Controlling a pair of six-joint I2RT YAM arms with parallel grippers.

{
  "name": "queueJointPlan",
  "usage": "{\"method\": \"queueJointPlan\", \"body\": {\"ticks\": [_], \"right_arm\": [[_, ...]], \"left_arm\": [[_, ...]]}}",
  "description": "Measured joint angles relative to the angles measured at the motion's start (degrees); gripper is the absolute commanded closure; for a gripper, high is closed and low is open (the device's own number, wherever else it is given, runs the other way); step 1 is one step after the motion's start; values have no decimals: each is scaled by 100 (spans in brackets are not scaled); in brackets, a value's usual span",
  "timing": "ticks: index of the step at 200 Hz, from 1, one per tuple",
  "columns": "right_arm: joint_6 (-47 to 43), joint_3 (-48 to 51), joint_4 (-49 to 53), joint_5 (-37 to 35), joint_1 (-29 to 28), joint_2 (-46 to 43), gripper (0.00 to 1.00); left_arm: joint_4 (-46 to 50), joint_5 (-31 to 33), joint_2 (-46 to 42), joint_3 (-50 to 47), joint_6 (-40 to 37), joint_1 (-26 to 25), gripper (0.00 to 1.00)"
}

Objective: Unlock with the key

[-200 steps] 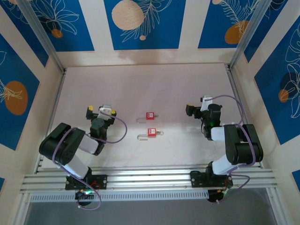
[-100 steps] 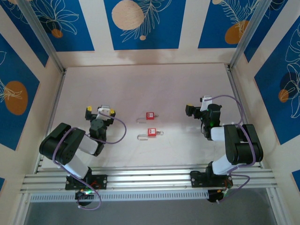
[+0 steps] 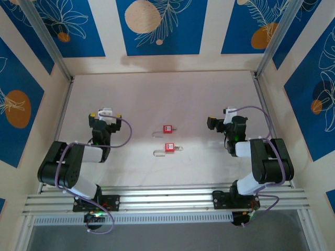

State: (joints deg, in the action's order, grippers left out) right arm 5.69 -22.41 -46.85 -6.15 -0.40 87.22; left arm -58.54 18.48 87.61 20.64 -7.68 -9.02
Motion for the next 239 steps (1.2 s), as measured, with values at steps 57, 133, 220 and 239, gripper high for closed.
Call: {"method": "queueJointPlan", "body": {"ticks": [57, 133, 220, 239], "right_arm": [[0, 0, 0, -4, 0, 0, 1], [0, 0, 2, -2, 4, 0, 1], [0, 0, 2, -2, 0, 0, 1], [0, 0, 2, -4, 0, 0, 1]], "left_arm": [[168, -181, 234, -122, 339, 146, 0], [249, -203, 234, -118, 481, 201, 0], [249, -243, 234, -118, 481, 201, 0], [249, -361, 234, -118, 463, 205, 0]]}}
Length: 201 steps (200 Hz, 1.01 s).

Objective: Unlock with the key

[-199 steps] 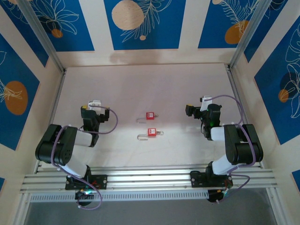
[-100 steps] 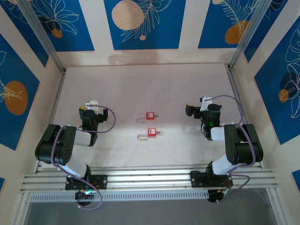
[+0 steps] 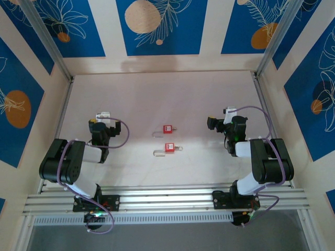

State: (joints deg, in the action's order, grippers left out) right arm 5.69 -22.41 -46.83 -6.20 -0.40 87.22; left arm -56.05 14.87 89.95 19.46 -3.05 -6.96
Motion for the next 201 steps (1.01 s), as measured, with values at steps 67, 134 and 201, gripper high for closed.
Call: {"method": "queueJointPlan", "body": {"ticks": [67, 134, 201], "right_arm": [[-26, -4, 24, 334, 35, 0, 1], [-24, -7, 24, 476, 66, 0, 1], [-26, -9, 24, 479, 66, 0, 1]], "left_arm": [[2, -743, 0, 0, -138, 0, 0], [2, -820, 0, 0, -155, 0, 0], [2, -846, 0, 0, -155, 0, 0]]}}
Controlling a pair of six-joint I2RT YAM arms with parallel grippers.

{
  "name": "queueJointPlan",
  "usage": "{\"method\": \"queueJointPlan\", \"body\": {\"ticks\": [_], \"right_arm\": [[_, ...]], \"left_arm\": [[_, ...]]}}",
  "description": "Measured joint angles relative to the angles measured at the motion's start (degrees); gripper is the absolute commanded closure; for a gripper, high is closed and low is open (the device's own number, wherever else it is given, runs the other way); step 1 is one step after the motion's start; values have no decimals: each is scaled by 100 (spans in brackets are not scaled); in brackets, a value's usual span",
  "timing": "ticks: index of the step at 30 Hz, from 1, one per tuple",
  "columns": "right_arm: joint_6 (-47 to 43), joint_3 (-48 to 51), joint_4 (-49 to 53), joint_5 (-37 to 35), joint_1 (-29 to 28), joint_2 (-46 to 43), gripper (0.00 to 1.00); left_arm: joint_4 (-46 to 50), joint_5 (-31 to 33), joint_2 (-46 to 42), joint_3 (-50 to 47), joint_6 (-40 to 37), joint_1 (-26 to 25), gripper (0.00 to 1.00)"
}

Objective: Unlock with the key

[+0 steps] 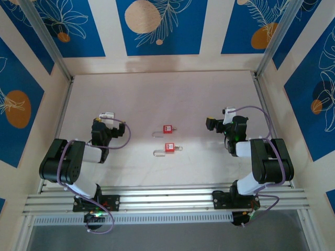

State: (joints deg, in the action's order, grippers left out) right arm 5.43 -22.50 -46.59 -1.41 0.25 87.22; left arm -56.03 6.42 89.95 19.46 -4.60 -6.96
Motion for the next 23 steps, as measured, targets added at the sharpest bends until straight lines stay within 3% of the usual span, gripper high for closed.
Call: {"method": "queueJointPlan", "body": {"ticks": [23], "right_arm": [[0, 0, 0, 17, 0, 0, 1]], "left_arm": [[87, 4, 0, 4, 2, 2, 0]]}}
